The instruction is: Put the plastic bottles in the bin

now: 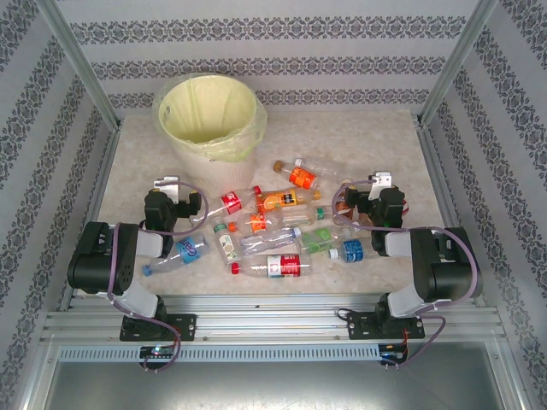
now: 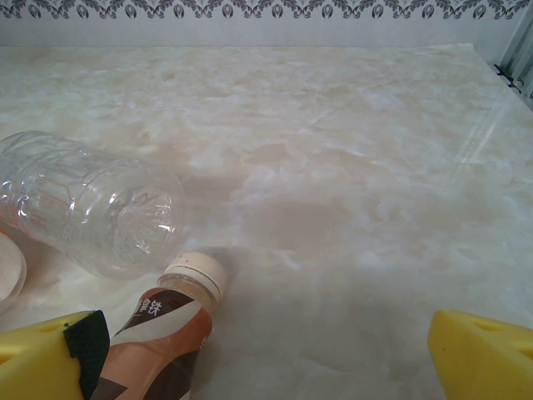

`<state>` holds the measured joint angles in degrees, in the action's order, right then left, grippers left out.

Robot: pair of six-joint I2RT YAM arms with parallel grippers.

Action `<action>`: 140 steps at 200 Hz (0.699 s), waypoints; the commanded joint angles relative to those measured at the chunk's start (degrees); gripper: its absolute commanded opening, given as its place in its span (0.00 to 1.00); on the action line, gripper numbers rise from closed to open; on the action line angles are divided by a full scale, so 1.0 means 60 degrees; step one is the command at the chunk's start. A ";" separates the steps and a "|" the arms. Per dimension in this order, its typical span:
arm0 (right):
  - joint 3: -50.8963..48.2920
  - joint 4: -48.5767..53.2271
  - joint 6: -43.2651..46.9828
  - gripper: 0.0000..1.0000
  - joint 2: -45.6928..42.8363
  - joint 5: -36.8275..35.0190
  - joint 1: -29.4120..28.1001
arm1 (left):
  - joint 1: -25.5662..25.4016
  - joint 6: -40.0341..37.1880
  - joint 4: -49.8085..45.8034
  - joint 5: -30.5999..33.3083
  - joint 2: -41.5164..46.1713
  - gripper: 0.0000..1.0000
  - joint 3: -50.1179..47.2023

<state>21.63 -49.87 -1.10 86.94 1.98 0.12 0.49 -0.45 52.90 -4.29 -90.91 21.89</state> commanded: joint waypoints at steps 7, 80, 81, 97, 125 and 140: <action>0.0119 -0.0097 0.0037 0.98 -0.0073 -0.0125 -0.0086 | 0.0053 -0.0043 0.0279 -0.0130 0.0025 1.00 -0.0059; 0.0130 -0.0097 0.0011 0.98 -0.0078 -0.0125 -0.0079 | 0.0058 -0.0013 0.0023 -0.0032 0.0023 1.00 0.0072; 0.0131 -0.0097 0.0010 0.98 -0.0084 -0.0125 -0.0079 | 0.0061 -0.0013 0.0027 -0.0039 0.0022 1.00 0.0072; 0.0130 -0.0093 0.0016 0.98 -0.0076 -0.0125 -0.0079 | 0.0057 -0.0014 0.0017 -0.0002 0.0020 1.00 0.0087; 0.0125 -0.0097 0.0008 0.98 -0.0078 -0.0111 -0.0079 | 0.0057 -0.0017 0.0016 -0.0009 0.0017 1.00 0.0087; 0.0131 -0.0087 0.0009 0.98 -0.0065 -0.0110 -0.0079 | 0.0058 -0.0013 0.0018 -0.0009 0.0019 1.00 0.0087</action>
<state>21.63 -49.87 -1.10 86.94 1.98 0.12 0.49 -0.45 52.90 -4.29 -90.91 21.89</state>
